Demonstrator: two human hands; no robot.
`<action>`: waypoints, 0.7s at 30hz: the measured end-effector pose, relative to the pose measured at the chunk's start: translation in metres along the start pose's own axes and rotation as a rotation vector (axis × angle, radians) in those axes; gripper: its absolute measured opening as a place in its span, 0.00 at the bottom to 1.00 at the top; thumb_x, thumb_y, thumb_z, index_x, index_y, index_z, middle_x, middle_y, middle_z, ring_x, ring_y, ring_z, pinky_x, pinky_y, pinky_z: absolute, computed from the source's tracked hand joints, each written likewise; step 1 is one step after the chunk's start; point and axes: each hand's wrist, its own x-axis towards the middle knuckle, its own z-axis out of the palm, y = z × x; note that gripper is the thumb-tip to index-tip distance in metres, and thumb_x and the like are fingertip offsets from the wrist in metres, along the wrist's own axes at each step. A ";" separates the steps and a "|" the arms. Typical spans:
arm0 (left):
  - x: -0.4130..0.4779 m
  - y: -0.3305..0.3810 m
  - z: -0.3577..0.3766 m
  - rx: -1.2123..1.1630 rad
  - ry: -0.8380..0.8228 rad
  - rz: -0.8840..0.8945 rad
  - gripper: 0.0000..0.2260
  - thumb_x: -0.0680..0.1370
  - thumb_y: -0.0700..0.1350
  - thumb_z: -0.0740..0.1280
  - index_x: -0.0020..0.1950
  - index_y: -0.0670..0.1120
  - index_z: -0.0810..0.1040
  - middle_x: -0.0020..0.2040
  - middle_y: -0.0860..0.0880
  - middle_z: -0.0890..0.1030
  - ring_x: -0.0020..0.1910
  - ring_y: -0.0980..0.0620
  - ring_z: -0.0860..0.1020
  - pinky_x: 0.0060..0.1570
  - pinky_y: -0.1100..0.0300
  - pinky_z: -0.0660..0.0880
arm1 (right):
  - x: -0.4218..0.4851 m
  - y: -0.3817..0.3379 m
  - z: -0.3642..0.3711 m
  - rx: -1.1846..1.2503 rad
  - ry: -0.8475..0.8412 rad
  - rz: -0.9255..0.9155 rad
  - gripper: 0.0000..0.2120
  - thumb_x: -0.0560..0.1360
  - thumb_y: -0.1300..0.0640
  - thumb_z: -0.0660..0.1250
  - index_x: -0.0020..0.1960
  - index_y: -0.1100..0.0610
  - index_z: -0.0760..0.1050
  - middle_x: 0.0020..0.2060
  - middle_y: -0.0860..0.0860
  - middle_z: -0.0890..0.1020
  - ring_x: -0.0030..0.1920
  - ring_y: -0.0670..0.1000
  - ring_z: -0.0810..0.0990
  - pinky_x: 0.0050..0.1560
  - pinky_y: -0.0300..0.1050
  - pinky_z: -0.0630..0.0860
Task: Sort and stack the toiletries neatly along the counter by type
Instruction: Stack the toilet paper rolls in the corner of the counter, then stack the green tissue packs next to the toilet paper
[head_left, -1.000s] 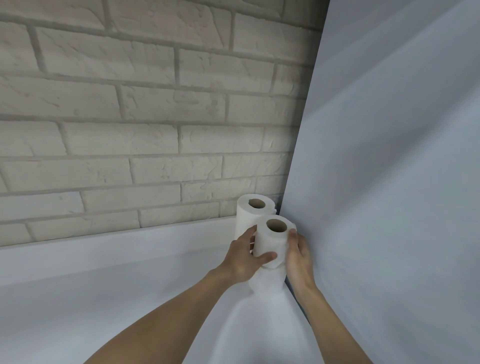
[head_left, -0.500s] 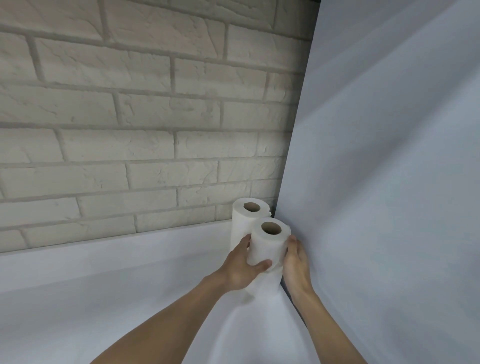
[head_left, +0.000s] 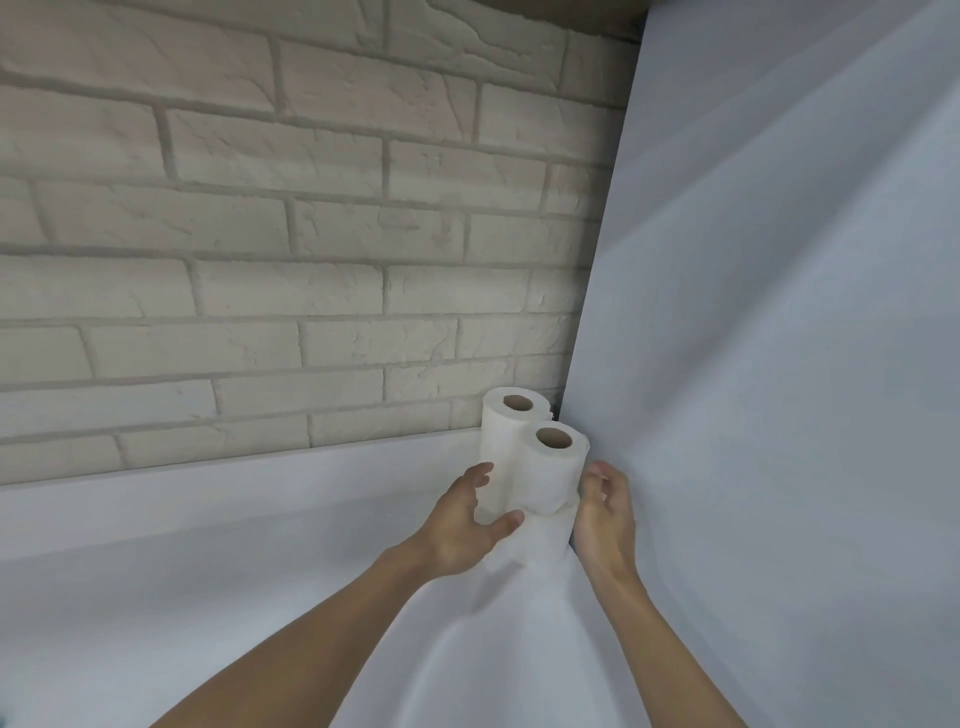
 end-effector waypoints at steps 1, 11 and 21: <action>-0.006 -0.001 -0.003 -0.009 0.005 0.003 0.35 0.74 0.56 0.71 0.76 0.54 0.57 0.72 0.54 0.65 0.70 0.50 0.67 0.65 0.58 0.69 | -0.005 -0.002 0.001 0.001 0.006 -0.008 0.09 0.81 0.50 0.56 0.60 0.48 0.70 0.56 0.47 0.75 0.58 0.50 0.76 0.61 0.52 0.74; -0.087 -0.017 -0.056 0.109 0.176 0.152 0.27 0.75 0.53 0.70 0.72 0.54 0.65 0.68 0.59 0.68 0.64 0.56 0.70 0.60 0.65 0.67 | -0.084 -0.016 0.037 -0.083 -0.197 -0.122 0.10 0.79 0.58 0.61 0.58 0.46 0.73 0.57 0.47 0.76 0.57 0.50 0.76 0.45 0.37 0.71; -0.188 -0.064 -0.133 0.306 0.406 0.140 0.20 0.76 0.49 0.68 0.68 0.53 0.69 0.65 0.58 0.71 0.64 0.54 0.70 0.64 0.57 0.70 | -0.178 -0.031 0.112 -0.114 -0.474 -0.215 0.10 0.78 0.61 0.63 0.53 0.47 0.76 0.54 0.43 0.79 0.54 0.47 0.78 0.49 0.35 0.72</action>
